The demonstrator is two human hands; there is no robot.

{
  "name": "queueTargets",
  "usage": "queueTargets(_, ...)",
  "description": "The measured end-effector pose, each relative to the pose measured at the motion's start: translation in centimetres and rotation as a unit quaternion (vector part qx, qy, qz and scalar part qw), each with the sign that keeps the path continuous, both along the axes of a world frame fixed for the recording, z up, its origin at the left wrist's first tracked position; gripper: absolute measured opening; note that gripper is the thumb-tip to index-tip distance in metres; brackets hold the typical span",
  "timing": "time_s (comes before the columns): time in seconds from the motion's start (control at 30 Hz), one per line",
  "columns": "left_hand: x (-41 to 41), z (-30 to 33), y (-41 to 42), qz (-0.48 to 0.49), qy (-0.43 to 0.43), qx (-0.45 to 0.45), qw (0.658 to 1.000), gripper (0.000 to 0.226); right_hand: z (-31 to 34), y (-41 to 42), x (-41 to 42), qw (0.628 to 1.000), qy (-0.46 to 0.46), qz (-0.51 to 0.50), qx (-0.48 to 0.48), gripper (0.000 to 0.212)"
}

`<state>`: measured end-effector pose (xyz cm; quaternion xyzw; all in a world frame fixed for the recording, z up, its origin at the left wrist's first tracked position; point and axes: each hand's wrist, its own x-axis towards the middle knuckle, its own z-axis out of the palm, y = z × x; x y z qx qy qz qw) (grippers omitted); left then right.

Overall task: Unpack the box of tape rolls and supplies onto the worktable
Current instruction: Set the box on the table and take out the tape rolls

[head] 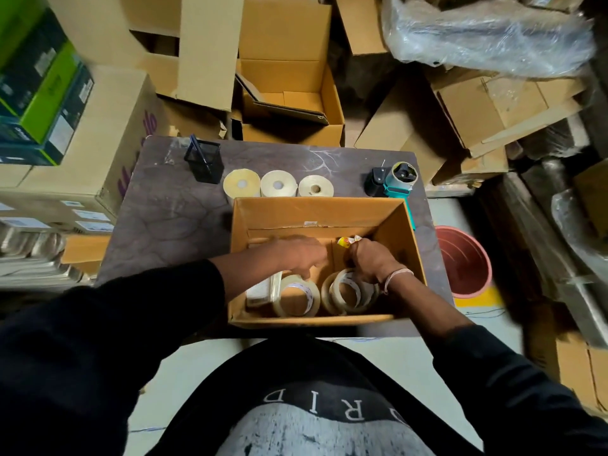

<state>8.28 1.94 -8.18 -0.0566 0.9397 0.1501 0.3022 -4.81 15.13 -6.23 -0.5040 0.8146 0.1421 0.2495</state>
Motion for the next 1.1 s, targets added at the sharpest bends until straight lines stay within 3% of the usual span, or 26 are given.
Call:
queueTargets(0.1,-0.5,0.0,1.2,-0.076,-0.051,-0.04,0.995,0.043,-0.5,0.6,0.2,1.0,-0.023,0.004,-0.018,0.048)
queueTargets(0.2,-0.3,-0.9,1.5,-0.111,-0.052,-0.064,0.99,0.035,-1.1,1.1,0.9,0.999,-0.036,0.019,-0.001,0.032)
queueTargets(0.3,0.3,-1.7,1.2,-0.11,-0.056,-0.09,0.988,0.035,-1.2,1.1,1.4,0.999,-0.032,0.032,0.0,0.032)
queueTargets(0.53,0.0,-0.6,-0.1,-0.06,0.006,-0.017,0.998,0.035,0.0,0.4,0.7,0.997,-0.028,0.003,-0.07,0.038)
queueTargets(0.7,0.2,1.9,-1.7,0.014,0.087,0.036,0.995,0.018,2.9,0.0,-1.0,0.993,-0.02,-0.038,-0.109,0.028)
queueTargets(0.8,1.0,3.8,-2.9,0.051,0.126,0.073,0.988,0.02,4.7,-0.6,-2.6,0.989,-0.014,-0.038,-0.143,0.031)
queueTargets(0.9,2.2,6.3,-3.9,0.061,0.16,0.129,0.977,0.023,5.8,-0.8,-4.3,0.977,-0.085,-0.075,-0.179,0.036)
queueTargets(0.97,3.2,7.8,-4.6,0.072,0.168,0.165,0.969,0.024,6.7,-0.6,-4.7,0.964,-0.147,-0.09,-0.204,0.028)
queueTargets(1.1,5.3,9.7,-5.9,0.112,0.183,0.158,0.964,0.024,7.6,-0.5,-5.2,0.95,-0.215,-0.102,-0.204,0.016)
